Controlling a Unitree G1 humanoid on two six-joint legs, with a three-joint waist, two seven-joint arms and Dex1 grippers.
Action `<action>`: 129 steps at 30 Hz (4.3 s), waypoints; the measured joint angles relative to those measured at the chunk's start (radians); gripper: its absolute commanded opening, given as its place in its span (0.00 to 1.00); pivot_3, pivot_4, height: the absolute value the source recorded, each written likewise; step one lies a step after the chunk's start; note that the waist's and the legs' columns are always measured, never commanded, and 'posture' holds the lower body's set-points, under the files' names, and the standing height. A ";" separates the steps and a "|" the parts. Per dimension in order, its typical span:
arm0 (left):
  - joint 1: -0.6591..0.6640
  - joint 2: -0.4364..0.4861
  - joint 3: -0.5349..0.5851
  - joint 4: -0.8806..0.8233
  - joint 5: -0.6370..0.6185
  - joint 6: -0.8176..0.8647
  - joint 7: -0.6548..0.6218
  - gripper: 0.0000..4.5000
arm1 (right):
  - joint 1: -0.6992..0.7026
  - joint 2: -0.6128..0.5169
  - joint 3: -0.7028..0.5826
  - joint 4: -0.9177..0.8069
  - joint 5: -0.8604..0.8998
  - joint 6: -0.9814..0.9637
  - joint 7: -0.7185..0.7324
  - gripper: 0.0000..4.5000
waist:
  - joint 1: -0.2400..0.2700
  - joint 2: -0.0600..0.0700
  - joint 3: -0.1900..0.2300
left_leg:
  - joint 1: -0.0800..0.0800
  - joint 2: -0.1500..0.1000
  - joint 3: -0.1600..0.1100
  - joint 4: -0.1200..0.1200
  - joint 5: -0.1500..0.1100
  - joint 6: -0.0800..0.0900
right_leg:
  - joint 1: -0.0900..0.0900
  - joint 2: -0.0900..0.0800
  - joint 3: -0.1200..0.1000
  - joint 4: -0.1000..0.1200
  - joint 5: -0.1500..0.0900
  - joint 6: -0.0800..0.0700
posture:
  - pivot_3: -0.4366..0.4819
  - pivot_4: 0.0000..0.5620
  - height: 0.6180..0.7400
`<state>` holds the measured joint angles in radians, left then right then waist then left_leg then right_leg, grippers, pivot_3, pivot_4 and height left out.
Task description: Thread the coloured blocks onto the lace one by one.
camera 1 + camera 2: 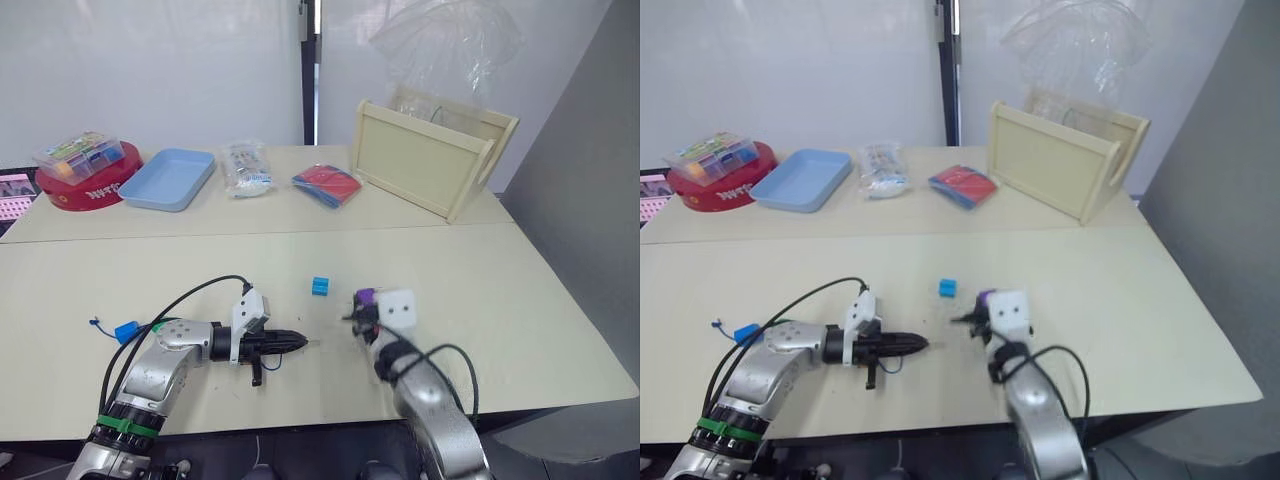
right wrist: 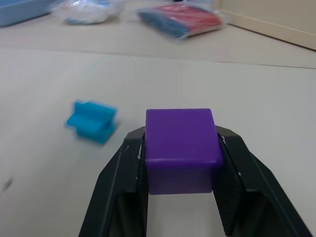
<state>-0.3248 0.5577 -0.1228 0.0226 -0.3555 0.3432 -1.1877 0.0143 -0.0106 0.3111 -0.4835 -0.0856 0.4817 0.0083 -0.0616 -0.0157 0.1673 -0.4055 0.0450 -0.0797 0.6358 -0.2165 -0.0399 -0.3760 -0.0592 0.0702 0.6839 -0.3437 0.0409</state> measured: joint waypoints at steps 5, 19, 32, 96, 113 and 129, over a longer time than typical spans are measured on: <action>-0.002 0.005 -0.005 0.013 0.000 -0.001 -0.014 0.00 | 0.073 -0.001 0.036 -0.028 -0.013 0.011 0.002 0.26 | 0.002 0.000 0.000 | 0.001 0.000 0.000 0.000 0.000 0.000 | 0.001 0.000 0.000 0.000 0.000 0.000 | 0.48 0.27 1.00; -0.013 0.014 -0.005 0.023 0.000 -0.007 -0.023 0.00 | 0.118 0.025 0.070 -0.015 0.020 0.034 0.030 0.65 | 0.014 0.000 0.000 | 0.000 0.000 0.000 0.000 0.000 0.000 | 0.001 0.000 0.000 -0.001 0.000 0.000 | 0.48 0.27 1.00; -0.013 0.005 -0.006 0.024 0.000 -0.011 -0.012 0.00 | -0.073 -0.334 -0.101 -0.172 0.315 0.205 0.465 0.99 | 0.018 0.000 0.000 | 0.002 0.000 -0.001 0.001 0.000 0.000 | 0.004 0.000 -0.001 -0.002 0.000 0.000 | 0.48 0.27 1.00; 0.021 -0.070 -0.079 -0.045 0.029 -0.031 0.053 0.00 | -0.533 -0.574 0.072 0.446 0.205 -0.146 1.197 0.26 | 0.022 -0.001 0.000 | 0.001 -0.001 0.000 0.006 0.000 0.001 | 0.005 0.000 -0.001 -0.002 0.000 0.000 | 0.48 0.27 1.00; -0.038 -0.157 -0.127 0.039 0.080 -0.059 0.052 0.00 | -0.528 -0.578 0.068 0.427 0.186 -0.109 1.188 0.26 | 0.030 -0.001 0.000 | 0.001 -0.001 0.000 0.007 0.000 0.001 | 0.006 -0.001 -0.001 -0.003 0.000 0.000 | 0.48 0.27 1.00; -0.051 -0.146 -0.129 0.062 0.106 -0.089 0.034 0.23 | -0.513 -0.566 0.067 0.405 0.174 -0.103 1.175 0.26 | 0.028 -0.001 0.000 | 0.001 -0.001 0.000 0.007 0.000 0.001 | 0.006 -0.001 -0.001 -0.002 0.000 0.000 | 0.48 0.27 1.00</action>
<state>-0.3755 0.4118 -0.2522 0.0842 -0.2500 0.2539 -1.1539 -0.4983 -0.5771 0.3782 -0.0783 0.0883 0.3785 1.1836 -0.0335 -0.0162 0.1675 -0.4041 0.0440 -0.0799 0.6430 -0.2168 -0.0392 -0.3699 -0.0599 0.0689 0.6815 -0.3436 0.0411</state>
